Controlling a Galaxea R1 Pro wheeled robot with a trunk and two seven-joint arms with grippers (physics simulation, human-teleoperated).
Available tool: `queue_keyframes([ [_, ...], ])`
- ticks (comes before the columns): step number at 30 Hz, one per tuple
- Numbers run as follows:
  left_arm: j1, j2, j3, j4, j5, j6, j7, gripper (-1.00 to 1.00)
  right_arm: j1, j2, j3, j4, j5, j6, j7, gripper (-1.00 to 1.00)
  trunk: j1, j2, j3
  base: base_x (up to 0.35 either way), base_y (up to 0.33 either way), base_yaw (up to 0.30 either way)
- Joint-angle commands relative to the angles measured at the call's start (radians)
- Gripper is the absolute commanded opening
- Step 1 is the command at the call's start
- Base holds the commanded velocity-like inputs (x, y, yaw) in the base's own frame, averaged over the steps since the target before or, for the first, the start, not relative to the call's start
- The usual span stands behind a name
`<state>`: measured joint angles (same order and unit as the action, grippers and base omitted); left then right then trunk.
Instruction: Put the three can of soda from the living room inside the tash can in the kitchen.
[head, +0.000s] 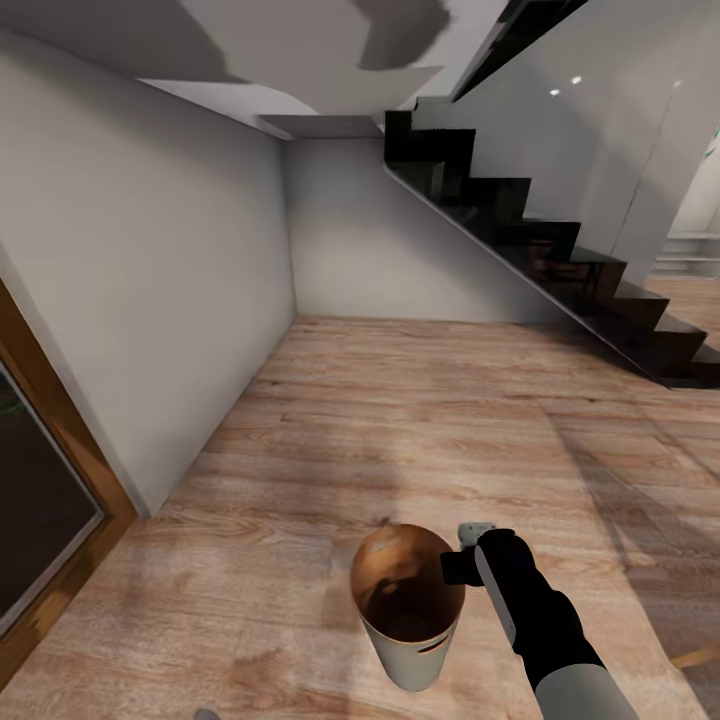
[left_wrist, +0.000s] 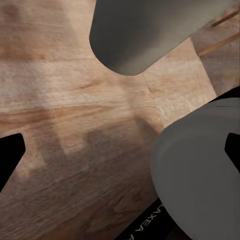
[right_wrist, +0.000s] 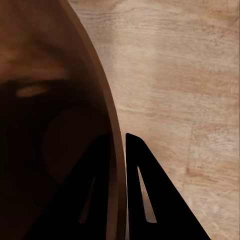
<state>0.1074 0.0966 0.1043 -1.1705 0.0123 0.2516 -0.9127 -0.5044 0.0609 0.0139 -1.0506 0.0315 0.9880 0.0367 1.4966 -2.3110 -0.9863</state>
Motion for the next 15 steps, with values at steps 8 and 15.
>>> queue_keyframes([
  [8, 0.000, 0.000, 0.000, 0.000, 0.000, 0.000, 0.000, 1.00, 0.000, 0.000, 0.000, 0.003, -0.018, 0.000, 0.005, -1.00, 0.000, 0.000, 0.000, 0.348, 0.000, 0.000],
  [15, 0.000, 0.000, 0.000, 0.000, 0.000, 0.000, 0.000, 1.00, 0.000, 0.000, 0.000, 0.004, -0.020, 0.000, 0.006, -1.00, 0.000, 0.000, 0.000, 0.348, 0.000, 0.000],
])
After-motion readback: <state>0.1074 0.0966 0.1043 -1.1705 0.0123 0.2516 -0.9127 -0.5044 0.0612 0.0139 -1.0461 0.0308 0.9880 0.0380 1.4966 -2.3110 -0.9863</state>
